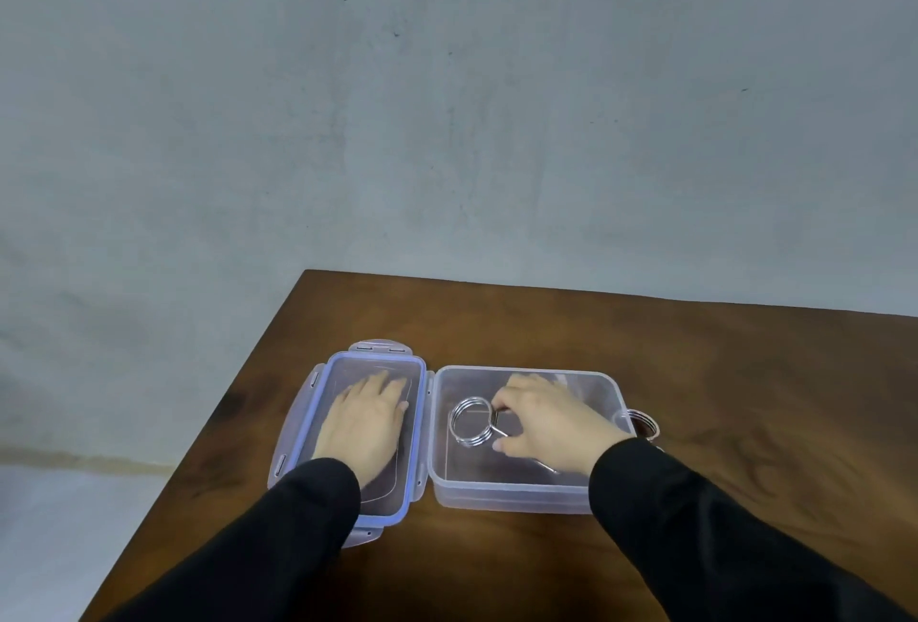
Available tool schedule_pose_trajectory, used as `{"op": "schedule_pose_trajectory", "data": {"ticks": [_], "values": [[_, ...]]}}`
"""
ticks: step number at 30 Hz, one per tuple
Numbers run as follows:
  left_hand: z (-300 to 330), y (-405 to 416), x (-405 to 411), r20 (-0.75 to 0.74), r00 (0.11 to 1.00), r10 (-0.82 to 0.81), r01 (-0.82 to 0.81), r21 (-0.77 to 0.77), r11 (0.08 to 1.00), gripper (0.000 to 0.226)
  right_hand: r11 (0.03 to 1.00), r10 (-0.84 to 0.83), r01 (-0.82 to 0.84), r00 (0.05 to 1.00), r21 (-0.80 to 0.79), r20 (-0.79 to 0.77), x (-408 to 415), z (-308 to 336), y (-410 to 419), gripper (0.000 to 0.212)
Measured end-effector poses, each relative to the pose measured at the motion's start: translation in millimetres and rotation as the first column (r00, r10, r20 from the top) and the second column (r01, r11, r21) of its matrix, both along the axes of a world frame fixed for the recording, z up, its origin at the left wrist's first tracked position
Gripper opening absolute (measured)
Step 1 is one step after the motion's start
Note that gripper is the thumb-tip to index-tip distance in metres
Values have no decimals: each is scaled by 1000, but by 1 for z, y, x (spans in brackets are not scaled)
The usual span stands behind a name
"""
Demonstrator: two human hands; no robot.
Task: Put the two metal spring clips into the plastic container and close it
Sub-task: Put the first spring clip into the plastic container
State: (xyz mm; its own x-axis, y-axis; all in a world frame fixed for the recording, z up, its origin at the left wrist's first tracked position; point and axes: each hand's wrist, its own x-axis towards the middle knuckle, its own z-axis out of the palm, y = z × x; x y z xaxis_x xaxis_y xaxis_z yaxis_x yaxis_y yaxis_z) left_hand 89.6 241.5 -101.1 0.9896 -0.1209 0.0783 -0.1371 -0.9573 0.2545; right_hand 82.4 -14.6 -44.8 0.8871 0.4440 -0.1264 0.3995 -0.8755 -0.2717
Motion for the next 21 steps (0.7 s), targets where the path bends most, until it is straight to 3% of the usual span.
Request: {"op": "schedule_pose_trajectory", "data": {"ticks": [3,12,21], "values": [[-15,0,1,-67,998,-15,14,-19,1000,45,999,30,-31,999,-35,-36,6,-10,6,45],[-27,1,-2,-49,999,3,-3,1,1000,51,992,116,-121,988,-40,-99,7,-21,10,41],[-28,1,-2,-53,999,7,-6,17,1000,51,995,89,-94,990,-33,-114,10,-27,6,44]]}}
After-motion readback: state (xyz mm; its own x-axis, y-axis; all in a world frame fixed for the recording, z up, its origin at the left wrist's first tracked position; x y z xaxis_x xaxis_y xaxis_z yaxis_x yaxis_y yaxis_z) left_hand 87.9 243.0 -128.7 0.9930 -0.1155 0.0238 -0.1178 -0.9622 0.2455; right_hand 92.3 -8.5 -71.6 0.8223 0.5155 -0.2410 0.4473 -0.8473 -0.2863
